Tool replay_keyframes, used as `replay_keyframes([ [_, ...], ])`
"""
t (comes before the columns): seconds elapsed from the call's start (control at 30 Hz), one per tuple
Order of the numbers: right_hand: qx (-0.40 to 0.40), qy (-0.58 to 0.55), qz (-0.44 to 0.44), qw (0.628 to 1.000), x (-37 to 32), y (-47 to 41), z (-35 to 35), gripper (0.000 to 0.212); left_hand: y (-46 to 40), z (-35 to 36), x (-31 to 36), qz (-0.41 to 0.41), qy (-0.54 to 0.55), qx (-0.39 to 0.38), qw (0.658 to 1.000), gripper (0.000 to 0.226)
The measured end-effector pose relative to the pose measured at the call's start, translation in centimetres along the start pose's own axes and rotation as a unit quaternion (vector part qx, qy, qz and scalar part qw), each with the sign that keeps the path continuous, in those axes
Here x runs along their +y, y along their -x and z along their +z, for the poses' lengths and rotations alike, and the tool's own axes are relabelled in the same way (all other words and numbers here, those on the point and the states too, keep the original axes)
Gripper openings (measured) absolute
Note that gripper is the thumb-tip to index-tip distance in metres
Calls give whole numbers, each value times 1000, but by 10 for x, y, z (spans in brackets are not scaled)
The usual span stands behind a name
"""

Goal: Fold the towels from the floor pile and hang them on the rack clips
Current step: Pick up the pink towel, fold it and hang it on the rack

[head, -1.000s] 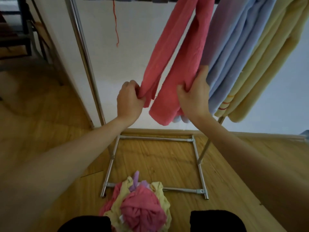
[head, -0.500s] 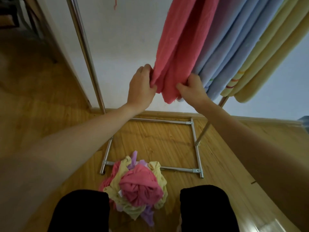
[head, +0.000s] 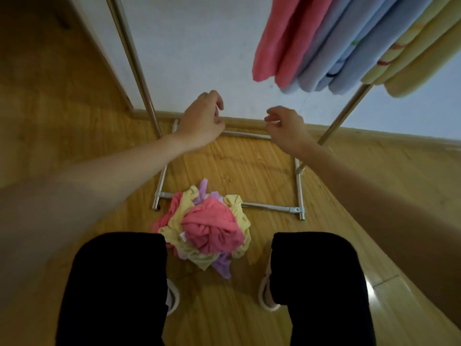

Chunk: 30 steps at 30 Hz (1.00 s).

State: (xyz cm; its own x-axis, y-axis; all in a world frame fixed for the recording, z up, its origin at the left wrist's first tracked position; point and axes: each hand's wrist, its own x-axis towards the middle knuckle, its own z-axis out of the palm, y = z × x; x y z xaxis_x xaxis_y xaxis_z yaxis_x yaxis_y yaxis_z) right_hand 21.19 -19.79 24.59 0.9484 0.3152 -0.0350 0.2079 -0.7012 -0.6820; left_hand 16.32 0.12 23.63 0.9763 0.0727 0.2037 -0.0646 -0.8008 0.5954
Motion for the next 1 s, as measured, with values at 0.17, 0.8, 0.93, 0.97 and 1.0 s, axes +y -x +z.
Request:
replay_keyframes([
  [0.17,-188,127,36,973,52,25,77,44,49,45,-83,-112,-56,-108,986,26],
  [0.8,-391,186,64,899,174,77,278,48,167,206,-205,-111,-134,-377,910,32],
  [0.93,-394,194,74,896,174,80,283,28,173,204,-197,-59,-141,-290,945,13],
  [0.97,-396,191,74,895,173,81,282,25,174,201,-195,-59,-111,-273,954,10],
  [1.0,-395,181,69,898,171,82,279,22,176,196,-192,-65,-82,-264,959,9],
])
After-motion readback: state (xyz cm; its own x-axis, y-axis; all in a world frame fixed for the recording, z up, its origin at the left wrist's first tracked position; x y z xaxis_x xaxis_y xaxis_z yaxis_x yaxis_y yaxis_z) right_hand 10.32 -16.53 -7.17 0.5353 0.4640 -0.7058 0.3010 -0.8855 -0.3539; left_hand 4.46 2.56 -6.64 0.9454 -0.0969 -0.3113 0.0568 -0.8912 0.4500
